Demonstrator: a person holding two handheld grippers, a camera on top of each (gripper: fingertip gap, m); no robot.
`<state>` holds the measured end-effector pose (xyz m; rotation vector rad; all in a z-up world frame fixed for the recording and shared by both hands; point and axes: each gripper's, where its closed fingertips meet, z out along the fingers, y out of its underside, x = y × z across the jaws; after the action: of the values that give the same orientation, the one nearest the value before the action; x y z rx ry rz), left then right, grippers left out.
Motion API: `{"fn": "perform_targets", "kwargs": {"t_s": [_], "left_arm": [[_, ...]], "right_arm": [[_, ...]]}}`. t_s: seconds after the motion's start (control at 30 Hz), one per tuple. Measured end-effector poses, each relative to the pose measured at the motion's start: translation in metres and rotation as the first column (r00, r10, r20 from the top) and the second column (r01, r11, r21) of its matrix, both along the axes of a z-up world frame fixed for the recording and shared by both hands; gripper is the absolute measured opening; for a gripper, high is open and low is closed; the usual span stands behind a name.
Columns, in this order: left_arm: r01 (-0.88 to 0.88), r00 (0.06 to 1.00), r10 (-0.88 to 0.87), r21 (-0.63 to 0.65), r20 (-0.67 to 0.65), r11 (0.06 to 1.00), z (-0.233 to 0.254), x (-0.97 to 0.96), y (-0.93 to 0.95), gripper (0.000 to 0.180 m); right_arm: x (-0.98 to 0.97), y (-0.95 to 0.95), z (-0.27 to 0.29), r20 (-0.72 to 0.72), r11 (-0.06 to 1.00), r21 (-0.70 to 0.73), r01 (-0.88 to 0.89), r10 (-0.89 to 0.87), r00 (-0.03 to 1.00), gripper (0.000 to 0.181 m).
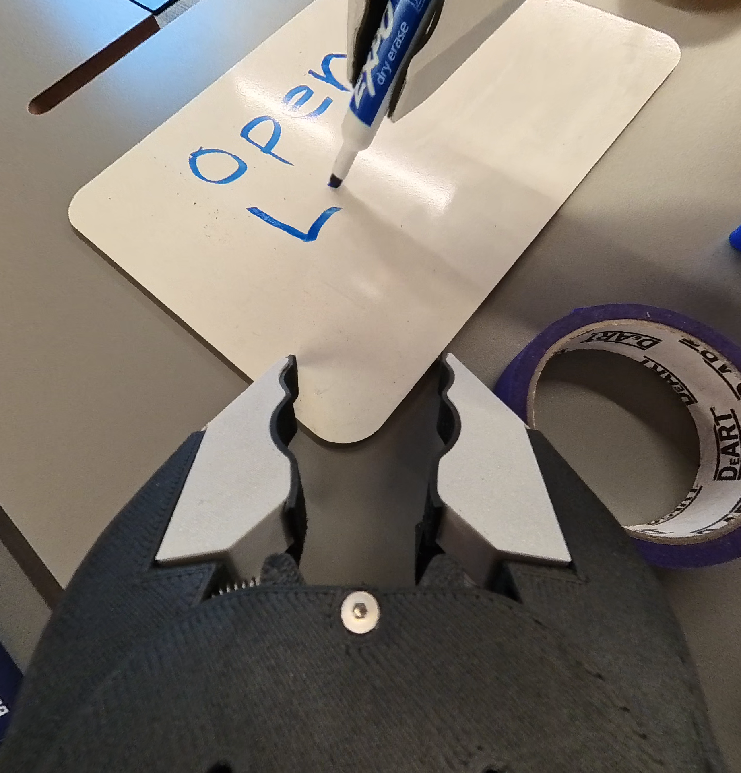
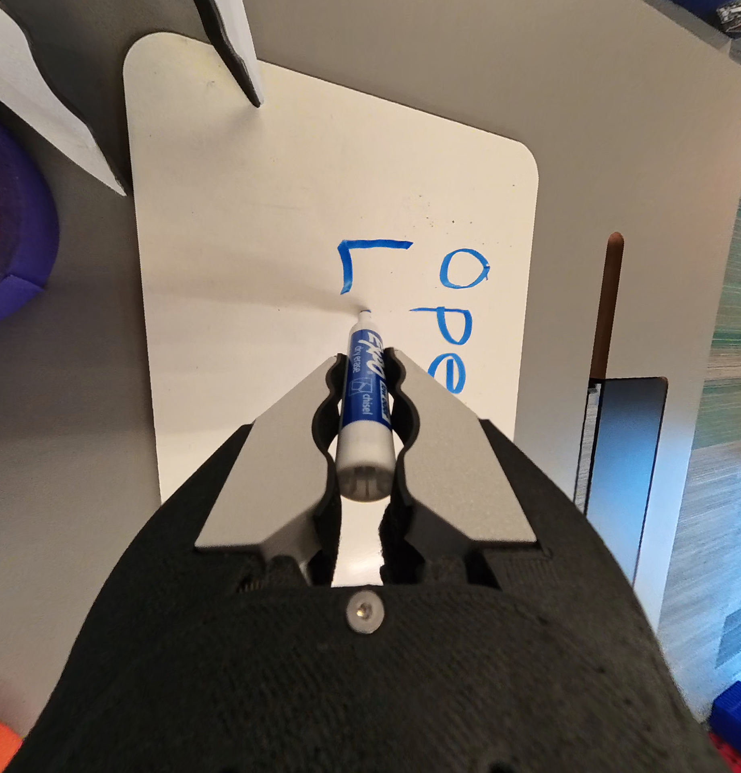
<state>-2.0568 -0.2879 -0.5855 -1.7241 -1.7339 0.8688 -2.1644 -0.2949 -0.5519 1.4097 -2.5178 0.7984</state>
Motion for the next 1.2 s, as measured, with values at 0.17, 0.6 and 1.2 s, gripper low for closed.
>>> {"fn": "perform_targets", "kwargs": {"t_s": [0.17,0.6,1.2], "left_arm": [[0.000,1.000,0.000,0.000,0.000,1.000,0.000,0.000,0.000,0.066],[0.000,1.000,0.000,0.000,0.000,1.000,0.000,0.000,0.000,0.066],[0.000,1.000,0.000,0.001,0.000,1.000,0.000,0.000,0.000,0.066]], "right_arm": [[-0.004,0.004,0.000,0.006,1.000,0.009,0.013,-0.013,1.000,0.018],[-0.017,0.007,0.000,0.012,0.999,0.009,0.051,-0.051,0.999,0.018],[-0.004,-0.004,0.000,0.018,1.000,-0.004,0.015,-0.015,1.000,0.018]]}}
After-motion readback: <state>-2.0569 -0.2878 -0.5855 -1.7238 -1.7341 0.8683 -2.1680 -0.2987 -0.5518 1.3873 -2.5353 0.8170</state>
